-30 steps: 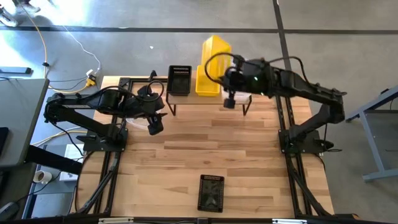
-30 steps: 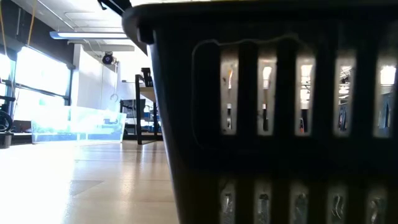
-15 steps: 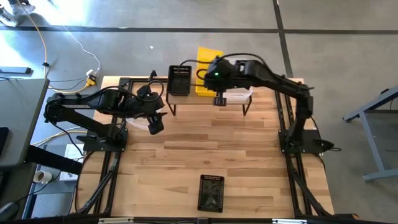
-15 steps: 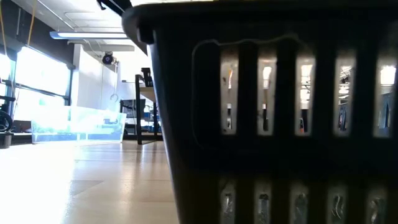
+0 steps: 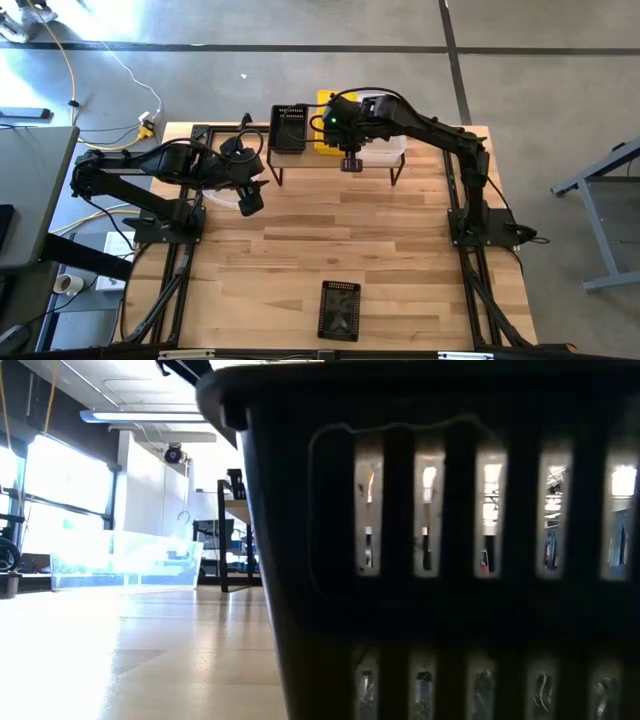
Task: Stack baskets on shelf by color
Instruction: Stack the yellow basket on top of the yellow baskets on the shelf
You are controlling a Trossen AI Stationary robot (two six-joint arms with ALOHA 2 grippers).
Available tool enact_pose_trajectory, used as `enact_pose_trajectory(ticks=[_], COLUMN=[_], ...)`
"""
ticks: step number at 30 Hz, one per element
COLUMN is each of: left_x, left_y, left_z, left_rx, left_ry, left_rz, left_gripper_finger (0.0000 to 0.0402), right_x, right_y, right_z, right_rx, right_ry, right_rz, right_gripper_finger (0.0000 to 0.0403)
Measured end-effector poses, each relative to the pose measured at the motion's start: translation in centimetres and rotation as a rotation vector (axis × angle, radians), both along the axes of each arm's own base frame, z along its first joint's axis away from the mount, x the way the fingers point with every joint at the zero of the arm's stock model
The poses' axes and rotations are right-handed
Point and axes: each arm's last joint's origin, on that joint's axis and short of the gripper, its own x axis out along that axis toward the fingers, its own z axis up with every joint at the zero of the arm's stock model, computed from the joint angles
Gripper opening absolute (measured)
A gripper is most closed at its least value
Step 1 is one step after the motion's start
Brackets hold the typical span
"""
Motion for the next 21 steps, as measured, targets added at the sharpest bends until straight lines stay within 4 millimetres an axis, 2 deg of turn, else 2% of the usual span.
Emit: enact_pose_trajectory(ticks=[9, 21], left_x=[0.0, 0.0], left_y=[0.0, 0.0], left_z=[0.0, 0.0], left_rx=[0.001, 0.003], left_ry=[0.001, 0.001], left_rz=[-0.002, 0.000], left_gripper_finger=[0.0163, 0.0163], right_x=[0.7, 1.0], right_y=[-2.0, -1.8], right_z=[-1.8, -2.1], right_rx=[0.029, 0.037], right_ry=[0.037, 0.050], right_rz=[-0.042, 0.011], right_gripper_finger=[0.0000, 0.0000])
